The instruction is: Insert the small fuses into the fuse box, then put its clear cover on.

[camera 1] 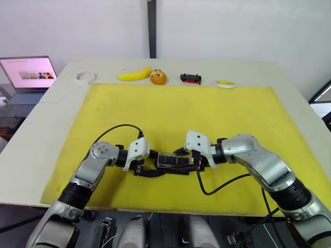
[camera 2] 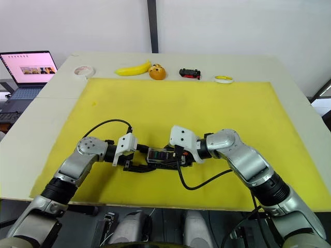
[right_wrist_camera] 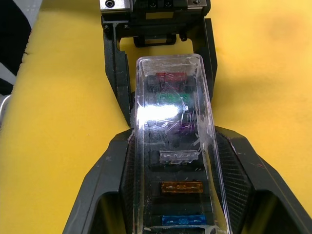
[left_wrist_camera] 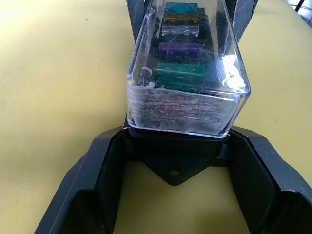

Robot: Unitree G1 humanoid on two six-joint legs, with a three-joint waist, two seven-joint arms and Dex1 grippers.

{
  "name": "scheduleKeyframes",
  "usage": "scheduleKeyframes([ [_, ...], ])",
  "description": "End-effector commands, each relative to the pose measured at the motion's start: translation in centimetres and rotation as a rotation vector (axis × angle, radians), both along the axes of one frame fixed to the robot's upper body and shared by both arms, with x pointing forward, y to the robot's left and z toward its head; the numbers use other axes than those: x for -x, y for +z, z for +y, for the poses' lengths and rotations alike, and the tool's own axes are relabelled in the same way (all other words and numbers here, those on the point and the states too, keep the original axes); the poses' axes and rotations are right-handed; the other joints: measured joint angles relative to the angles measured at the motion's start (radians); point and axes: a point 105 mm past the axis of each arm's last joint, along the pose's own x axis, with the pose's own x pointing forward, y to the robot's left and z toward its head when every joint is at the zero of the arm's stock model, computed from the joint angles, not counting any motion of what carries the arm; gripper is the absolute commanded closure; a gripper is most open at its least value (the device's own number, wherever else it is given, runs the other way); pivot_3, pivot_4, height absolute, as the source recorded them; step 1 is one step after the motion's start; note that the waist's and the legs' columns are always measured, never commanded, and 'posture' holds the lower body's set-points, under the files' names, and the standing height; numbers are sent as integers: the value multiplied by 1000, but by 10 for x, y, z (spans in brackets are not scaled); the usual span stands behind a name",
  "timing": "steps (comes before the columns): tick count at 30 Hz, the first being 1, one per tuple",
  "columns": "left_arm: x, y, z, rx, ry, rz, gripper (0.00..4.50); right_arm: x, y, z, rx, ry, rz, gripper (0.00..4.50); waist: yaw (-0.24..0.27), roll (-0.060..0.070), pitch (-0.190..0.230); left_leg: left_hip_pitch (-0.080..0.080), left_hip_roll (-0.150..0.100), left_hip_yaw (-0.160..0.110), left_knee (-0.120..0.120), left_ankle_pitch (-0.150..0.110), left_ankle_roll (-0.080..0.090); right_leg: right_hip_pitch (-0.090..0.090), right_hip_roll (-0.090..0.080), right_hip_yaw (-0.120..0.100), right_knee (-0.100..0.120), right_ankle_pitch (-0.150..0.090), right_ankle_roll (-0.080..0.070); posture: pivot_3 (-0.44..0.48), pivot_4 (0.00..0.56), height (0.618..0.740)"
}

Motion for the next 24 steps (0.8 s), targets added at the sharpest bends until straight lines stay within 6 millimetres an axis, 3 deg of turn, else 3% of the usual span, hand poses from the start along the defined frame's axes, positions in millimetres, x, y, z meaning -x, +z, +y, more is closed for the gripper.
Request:
scheduleKeyframes([
  [1,18,-7,-8,-2,-94,37,1955,-9,-28,-22,65,-126,71,2809,0,0,0,0,0,0,0,0,0,0,0,0,0,0,0,0,150,737],
  [18,20,-6,-9,-19,-121,32,1955,-4,-43,-23,118,-93,205,2809,0,0,0,0,0,0,0,0,1,0,0,0,0,0,0,0,150,737],
  [24,20,-6,-9,-19,-120,31,1955,-5,-28,-21,91,-76,191,2809,0,0,0,0,0,0,0,0,1,0,0,0,0,0,0,0,150,737],
])
